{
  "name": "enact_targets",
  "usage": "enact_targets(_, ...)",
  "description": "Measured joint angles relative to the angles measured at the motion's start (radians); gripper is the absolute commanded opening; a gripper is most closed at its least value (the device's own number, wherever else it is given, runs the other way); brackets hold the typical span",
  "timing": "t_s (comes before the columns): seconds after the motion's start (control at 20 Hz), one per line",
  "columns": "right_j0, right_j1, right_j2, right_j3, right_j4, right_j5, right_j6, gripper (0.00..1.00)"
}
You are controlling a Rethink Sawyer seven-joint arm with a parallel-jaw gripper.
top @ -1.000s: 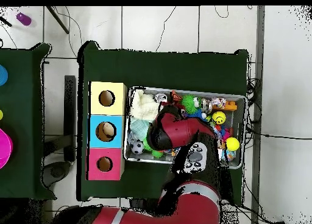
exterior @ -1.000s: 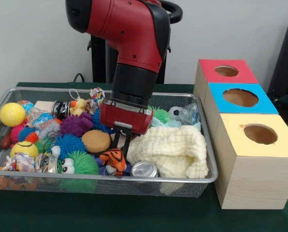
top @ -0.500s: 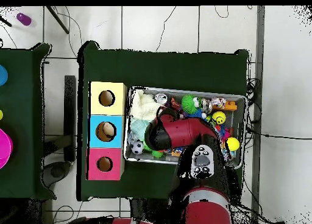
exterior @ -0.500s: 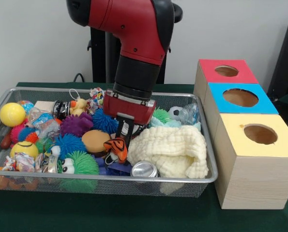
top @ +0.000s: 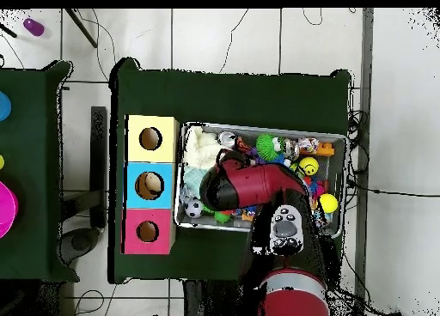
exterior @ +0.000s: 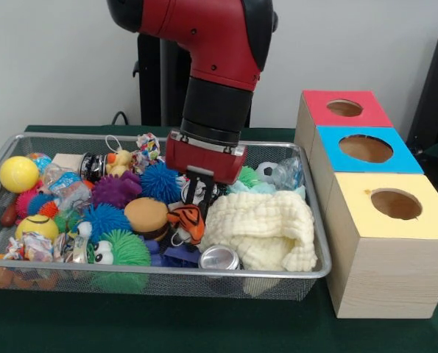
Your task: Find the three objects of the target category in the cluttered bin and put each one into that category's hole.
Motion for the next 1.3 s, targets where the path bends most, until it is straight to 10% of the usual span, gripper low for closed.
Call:
enact_targets(0.5,-0.057,-0.06,0.085,0.041,0.01,0.135,0.0,0.0)
enact_targets(0.95,-0.188,-0.19,0.178,0.103,0.051,0.575,0.0,0.0)
enact_targets(1.3,-0.2,-0.235,0.204,0.108,0.051,0.684,0.0,0.0)
